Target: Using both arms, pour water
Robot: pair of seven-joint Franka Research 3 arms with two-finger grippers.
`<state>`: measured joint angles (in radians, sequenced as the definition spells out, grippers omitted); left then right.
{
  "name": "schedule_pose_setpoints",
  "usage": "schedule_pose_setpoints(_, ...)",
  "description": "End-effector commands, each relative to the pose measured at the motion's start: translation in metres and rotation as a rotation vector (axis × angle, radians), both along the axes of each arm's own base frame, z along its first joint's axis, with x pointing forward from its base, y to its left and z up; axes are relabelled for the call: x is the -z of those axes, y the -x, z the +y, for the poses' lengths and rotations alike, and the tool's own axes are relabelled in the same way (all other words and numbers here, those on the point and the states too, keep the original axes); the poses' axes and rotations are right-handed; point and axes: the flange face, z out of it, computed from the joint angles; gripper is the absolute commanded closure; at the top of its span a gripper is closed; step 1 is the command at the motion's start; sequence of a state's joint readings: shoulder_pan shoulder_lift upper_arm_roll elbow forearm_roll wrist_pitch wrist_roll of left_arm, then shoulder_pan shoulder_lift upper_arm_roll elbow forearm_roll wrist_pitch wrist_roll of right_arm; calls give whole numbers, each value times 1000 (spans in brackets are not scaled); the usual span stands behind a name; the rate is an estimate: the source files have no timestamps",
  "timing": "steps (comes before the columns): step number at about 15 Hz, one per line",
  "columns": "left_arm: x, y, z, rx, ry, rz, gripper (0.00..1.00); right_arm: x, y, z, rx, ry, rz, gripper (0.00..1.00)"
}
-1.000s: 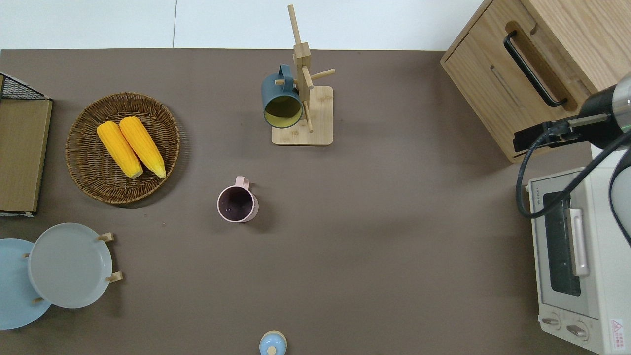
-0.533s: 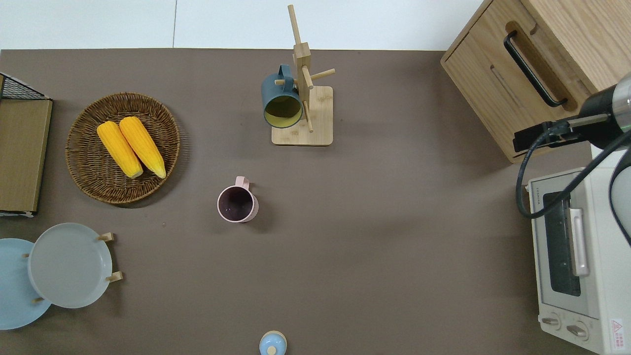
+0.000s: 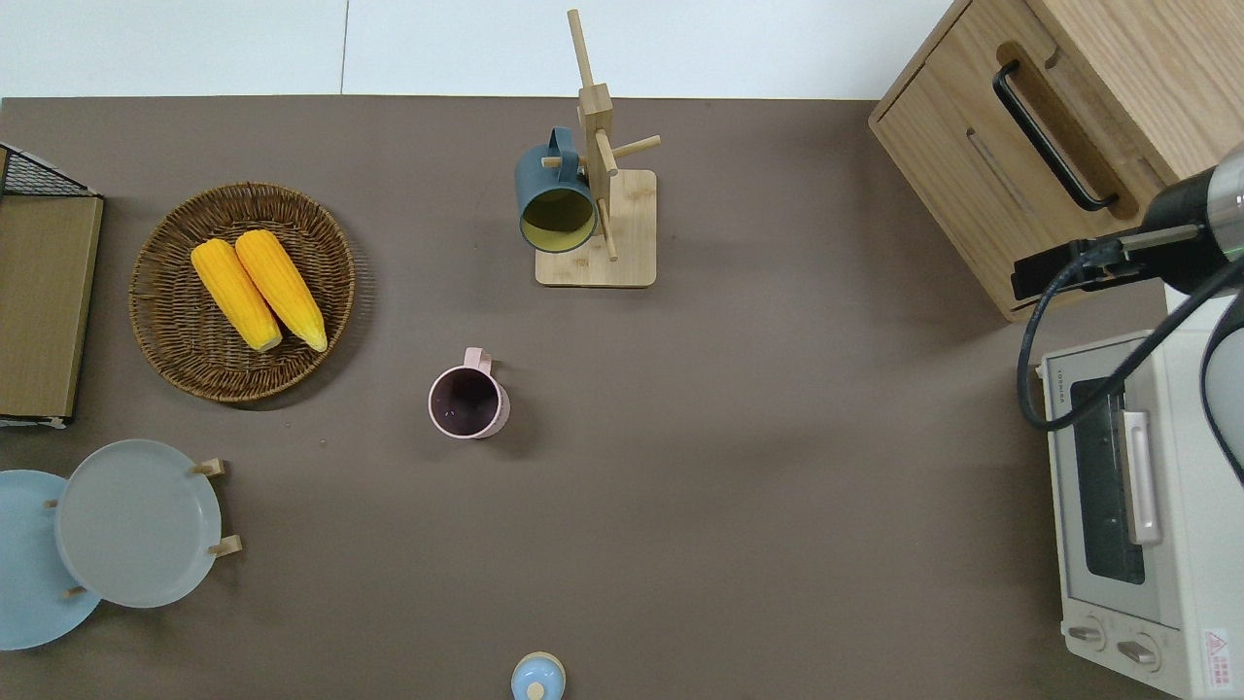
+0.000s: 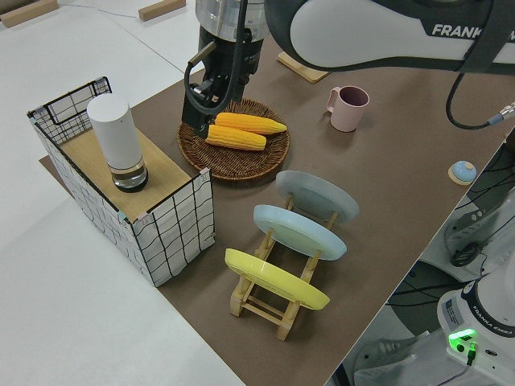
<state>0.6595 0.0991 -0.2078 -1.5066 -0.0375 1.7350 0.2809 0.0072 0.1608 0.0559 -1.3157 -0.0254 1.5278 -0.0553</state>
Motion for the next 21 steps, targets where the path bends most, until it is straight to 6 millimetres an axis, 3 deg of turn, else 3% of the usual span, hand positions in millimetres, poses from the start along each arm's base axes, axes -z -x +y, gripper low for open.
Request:
schedule_pose_setpoints(1,-5,-7,-51,-16,-26,84,2,-1,6,-4,-19,-6,3,13)
schedule_pose_setpoints(9,-1,-24,-124,92,-10,127,2,-1,7,-4,-19,-6,4,13)
schedule_pose_setpoints(13,1,-35,-185,148,-7,139,2,0,6,-4,-19,-6,6,13)
schedule_pose_setpoints(17,2,-38,-210,159,-13,144,2,0,6,-4,-19,-6,6,13)
schedule_pose_setpoints(21,3,-38,-260,178,-22,170,2,-1,6,-4,-19,-6,3,13)
